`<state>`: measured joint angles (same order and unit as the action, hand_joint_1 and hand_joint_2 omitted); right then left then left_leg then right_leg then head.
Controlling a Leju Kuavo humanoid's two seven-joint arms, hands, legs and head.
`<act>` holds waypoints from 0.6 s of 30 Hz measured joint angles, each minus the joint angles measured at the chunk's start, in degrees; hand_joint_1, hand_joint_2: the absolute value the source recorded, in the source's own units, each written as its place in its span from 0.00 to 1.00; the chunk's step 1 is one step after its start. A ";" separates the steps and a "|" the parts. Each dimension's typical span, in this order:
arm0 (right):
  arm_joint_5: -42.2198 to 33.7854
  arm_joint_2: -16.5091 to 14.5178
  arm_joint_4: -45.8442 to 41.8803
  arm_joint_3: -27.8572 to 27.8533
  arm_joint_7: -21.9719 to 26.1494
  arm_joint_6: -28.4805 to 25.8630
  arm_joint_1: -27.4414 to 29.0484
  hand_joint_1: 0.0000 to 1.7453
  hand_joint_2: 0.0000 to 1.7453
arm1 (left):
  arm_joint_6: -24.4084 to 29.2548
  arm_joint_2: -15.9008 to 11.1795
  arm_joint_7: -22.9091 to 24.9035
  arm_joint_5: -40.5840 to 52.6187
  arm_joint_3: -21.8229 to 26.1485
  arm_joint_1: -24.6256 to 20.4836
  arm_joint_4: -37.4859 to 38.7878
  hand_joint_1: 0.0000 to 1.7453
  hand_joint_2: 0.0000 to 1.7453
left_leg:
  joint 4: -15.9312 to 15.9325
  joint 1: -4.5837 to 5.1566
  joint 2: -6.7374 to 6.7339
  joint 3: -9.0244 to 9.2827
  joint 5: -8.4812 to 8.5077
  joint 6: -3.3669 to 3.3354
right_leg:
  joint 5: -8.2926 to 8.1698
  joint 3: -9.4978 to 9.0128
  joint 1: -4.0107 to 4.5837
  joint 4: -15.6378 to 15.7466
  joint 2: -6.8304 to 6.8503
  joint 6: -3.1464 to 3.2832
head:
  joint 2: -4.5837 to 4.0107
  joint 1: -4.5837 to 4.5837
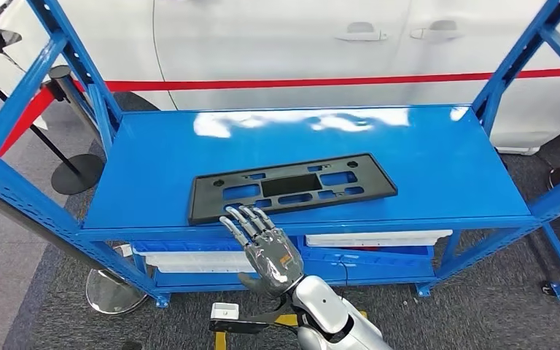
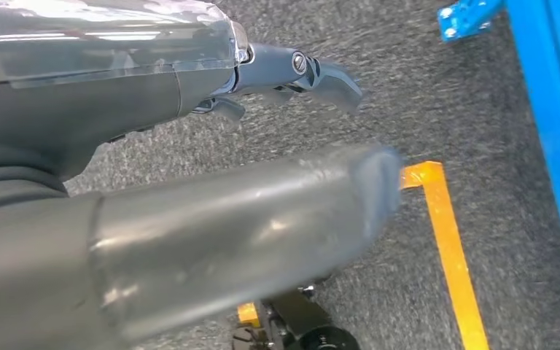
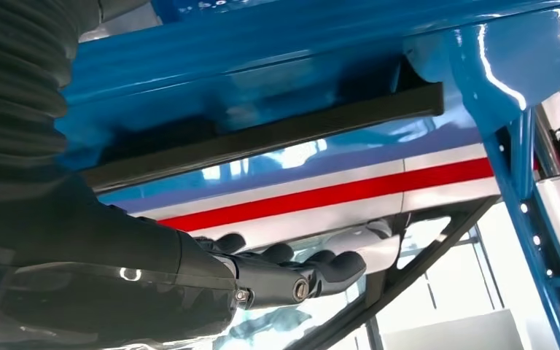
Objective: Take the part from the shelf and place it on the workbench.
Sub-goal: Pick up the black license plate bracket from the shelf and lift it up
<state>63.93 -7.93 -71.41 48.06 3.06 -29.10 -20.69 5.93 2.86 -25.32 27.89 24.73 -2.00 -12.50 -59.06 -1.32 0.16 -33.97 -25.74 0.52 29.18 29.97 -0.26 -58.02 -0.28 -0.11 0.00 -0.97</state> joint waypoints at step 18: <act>3.17 0.26 0.82 -9.74 -1.42 -1.38 3.46 0.00 1.00 | -0.14 0.17 0.06 2.30 1.46 0.04 0.17 0.00 0.00 | -1.66 0.20 0.18 5.44 -4.71 0.68 | -5.20 5.66 0.57 0.20 -0.04 2.39 | 0.00 0.46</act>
<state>67.11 -7.67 -70.59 38.32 1.64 -30.48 -17.22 5.79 3.03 -25.26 30.19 26.19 -1.96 -12.33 -60.72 -1.12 0.35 -28.53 -30.45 1.20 23.98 35.63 0.32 -57.82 -0.32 2.28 0.00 -0.51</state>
